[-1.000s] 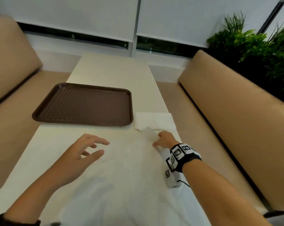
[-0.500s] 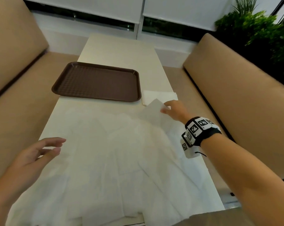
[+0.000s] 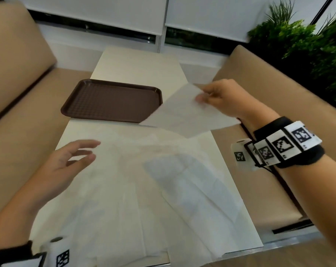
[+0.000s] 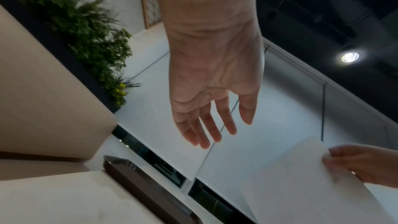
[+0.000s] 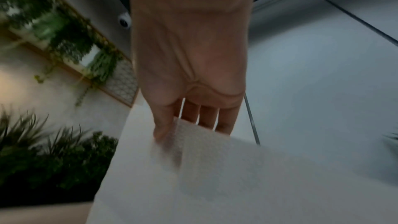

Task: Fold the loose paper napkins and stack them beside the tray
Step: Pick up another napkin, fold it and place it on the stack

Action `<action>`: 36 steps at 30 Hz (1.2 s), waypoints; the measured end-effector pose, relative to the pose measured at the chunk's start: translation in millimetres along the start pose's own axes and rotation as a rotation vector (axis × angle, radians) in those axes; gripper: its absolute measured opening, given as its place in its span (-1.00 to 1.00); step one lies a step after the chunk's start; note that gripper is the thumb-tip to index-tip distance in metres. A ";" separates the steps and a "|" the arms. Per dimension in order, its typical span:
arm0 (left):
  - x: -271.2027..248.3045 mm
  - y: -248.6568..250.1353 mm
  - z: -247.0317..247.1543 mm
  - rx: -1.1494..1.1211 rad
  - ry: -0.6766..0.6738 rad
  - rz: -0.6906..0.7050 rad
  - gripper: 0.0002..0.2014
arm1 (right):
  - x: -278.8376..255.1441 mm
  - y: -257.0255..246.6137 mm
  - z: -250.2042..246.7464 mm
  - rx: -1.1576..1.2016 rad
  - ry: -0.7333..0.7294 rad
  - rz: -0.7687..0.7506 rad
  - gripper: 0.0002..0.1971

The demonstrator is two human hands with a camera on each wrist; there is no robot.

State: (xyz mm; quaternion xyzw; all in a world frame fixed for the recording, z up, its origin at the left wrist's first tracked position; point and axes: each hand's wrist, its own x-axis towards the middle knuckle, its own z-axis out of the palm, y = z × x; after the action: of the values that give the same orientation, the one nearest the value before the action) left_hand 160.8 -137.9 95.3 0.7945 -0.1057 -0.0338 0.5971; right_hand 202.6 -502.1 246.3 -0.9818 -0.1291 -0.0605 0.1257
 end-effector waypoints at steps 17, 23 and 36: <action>105.5 107.3 115.9 -0.646 -0.096 -0.088 -0.25 | 29.7 -31.8 22.8 1.249 0.167 0.207 -0.68; 103.9 107.5 116.4 -0.978 -0.132 -0.105 -0.36 | 27.2 -36.6 37.8 1.323 0.051 0.261 -0.72; 99.5 89.3 112.5 -0.773 -0.119 -0.089 -0.75 | 25.9 -32.6 52.1 0.612 0.203 0.281 -0.63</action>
State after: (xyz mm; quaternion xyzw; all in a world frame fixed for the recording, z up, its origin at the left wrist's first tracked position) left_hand 226.2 -288.2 155.9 0.5114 -0.0852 -0.1430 0.8431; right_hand 223.2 -451.7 207.7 -0.8957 0.0083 -0.0987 0.4334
